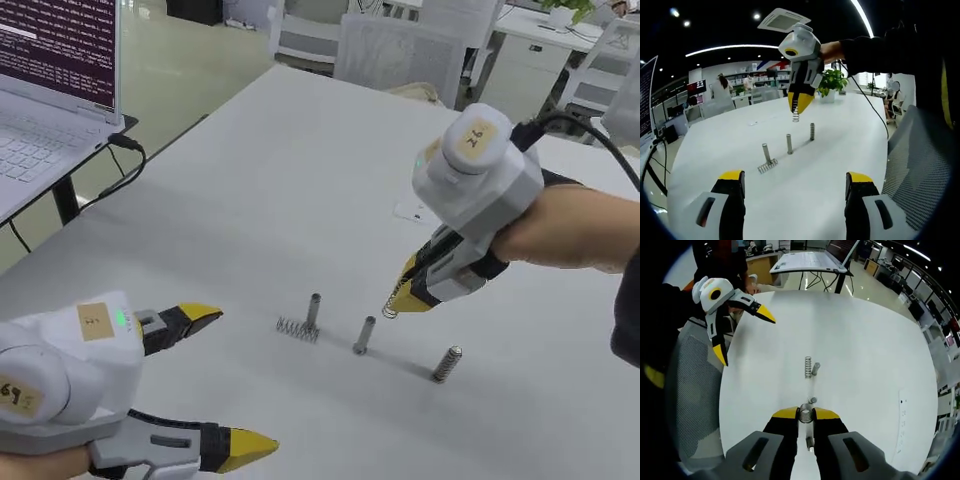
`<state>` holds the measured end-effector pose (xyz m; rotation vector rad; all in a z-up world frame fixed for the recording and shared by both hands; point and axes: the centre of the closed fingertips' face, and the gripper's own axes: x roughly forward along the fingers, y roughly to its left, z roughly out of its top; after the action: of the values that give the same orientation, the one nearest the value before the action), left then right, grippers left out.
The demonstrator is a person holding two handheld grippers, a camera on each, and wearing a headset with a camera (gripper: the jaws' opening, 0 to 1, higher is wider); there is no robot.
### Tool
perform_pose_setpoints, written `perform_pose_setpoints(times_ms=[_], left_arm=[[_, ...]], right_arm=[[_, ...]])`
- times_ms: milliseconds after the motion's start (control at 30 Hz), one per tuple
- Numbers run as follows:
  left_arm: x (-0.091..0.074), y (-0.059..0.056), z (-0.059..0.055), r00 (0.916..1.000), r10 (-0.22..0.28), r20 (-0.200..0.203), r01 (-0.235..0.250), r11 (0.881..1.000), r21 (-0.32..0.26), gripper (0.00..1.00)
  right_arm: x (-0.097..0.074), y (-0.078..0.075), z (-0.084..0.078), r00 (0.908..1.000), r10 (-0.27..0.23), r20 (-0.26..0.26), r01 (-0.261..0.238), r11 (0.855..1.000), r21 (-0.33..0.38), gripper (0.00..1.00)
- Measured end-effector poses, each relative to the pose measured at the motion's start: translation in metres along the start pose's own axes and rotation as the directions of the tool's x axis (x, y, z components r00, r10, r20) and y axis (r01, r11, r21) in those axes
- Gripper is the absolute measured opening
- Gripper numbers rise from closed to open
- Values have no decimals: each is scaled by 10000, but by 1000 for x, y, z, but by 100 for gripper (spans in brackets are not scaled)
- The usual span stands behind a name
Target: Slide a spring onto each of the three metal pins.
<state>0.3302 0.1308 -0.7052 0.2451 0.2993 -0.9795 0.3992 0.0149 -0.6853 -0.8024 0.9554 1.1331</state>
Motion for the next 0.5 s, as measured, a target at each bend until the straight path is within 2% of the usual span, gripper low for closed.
perform_pose_setpoints(times_ms=[33,500], left_arm=[[0,3,-1,9999,110,-65,-108,9997,201,80],[3,7,-1,10000,54,-51,-53,9998,206,79]], right_arm=[[1,-1,0,10000,5,-18,-5,10000,28,8],[21,-10,2,9999,108,-135,-106,9999,113,8]])
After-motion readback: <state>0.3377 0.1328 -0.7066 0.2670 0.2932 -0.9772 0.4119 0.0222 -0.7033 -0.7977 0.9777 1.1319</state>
